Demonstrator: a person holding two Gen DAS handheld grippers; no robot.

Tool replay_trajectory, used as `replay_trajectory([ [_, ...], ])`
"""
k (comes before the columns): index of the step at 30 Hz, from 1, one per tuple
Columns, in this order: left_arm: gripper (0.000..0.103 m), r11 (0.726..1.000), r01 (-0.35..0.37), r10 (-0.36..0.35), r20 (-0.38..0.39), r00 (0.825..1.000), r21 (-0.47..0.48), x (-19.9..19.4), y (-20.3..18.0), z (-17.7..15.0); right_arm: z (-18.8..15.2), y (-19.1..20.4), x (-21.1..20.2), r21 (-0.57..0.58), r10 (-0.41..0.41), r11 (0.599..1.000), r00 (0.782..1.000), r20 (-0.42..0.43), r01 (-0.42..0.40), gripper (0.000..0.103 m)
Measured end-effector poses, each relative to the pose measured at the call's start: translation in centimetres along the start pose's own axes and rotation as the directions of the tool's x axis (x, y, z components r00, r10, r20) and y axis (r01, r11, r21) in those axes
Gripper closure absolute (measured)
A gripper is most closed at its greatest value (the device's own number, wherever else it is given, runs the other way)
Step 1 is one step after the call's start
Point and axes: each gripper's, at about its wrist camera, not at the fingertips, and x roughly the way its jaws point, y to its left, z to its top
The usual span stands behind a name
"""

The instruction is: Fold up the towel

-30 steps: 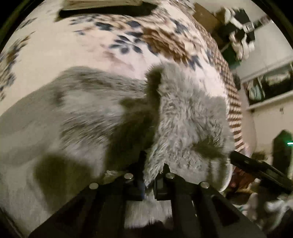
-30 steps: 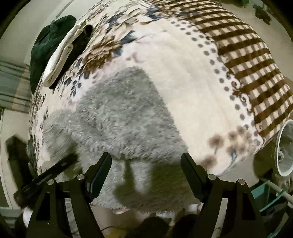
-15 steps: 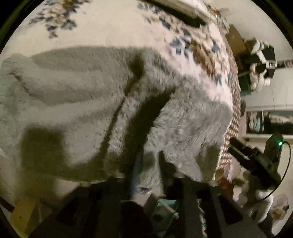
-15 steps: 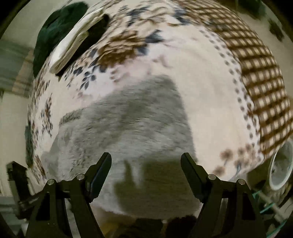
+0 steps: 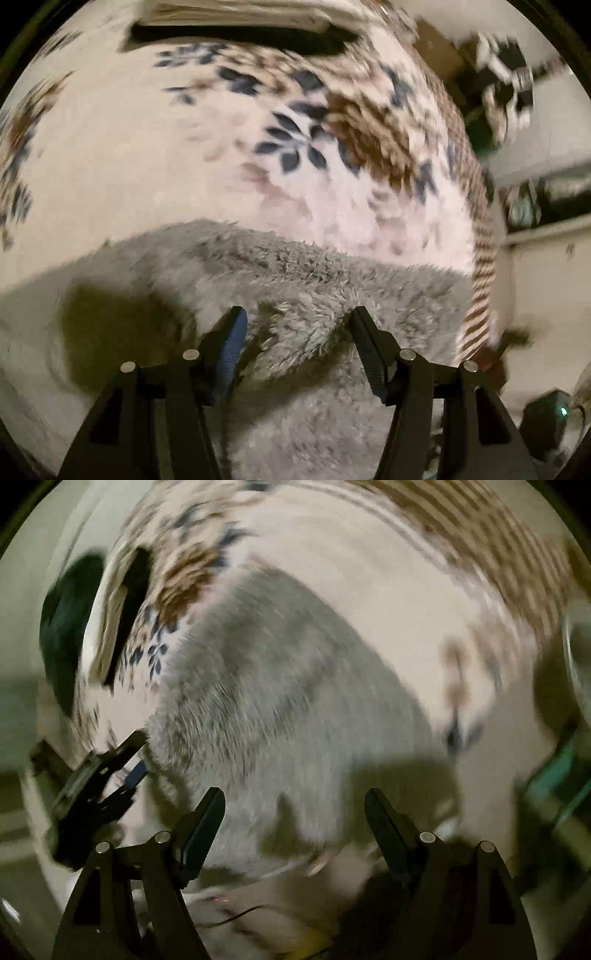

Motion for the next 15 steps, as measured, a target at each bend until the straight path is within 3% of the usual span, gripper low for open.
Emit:
replay_trajectory([
  [1,0.052,1.0,-0.01,0.01,-0.008,1.0,0.029,0.5,-0.2,0.0,-0.6,-0.5,0.6,0.034,0.022,0.999,1.0,-0.015,-0.021,0.024],
  [2,0.062,0.999,-0.011,0.012,-0.007,1.0,0.046,0.7,-0.4,-0.1,-1.4,-1.1,1.8,0.089,0.073,0.994,0.997,-0.04,-0.069,0.027],
  [3,0.085,0.998,0.001,-0.001,-0.002,1.0,0.062,0.8,-0.5,-0.2,-1.9,-1.4,2.8,0.128,0.107,0.987,0.993,-0.051,-0.1,0.034],
  [4,0.086,0.998,0.007,-0.007,-0.003,1.0,0.069,0.7,-0.5,-0.4,-2.2,-1.6,3.7,0.157,0.137,0.979,0.989,-0.049,-0.128,0.039],
  [6,0.087,0.998,0.016,-0.016,0.014,1.0,0.059,-0.2,-0.3,-0.7,-2.7,-1.6,4.9,0.171,0.145,0.976,0.989,-0.034,-0.137,0.079],
  [7,0.089,0.998,0.018,-0.019,0.021,1.0,0.052,-0.5,-0.4,-0.7,-2.9,-1.5,5.2,0.168,0.143,0.976,0.989,-0.032,-0.136,0.086],
  [10,0.089,0.999,0.033,-0.034,0.048,0.998,0.005,-2.8,0.4,-1.1,-4.0,-0.4,4.7,0.107,0.116,0.988,0.993,-0.009,-0.114,0.094],
  [15,0.095,0.989,0.072,-0.059,0.104,0.993,-0.127,-7.2,2.3,-1.0,-5.5,0.2,2.4,0.064,0.12,0.991,0.993,-0.001,-0.119,0.095],
])
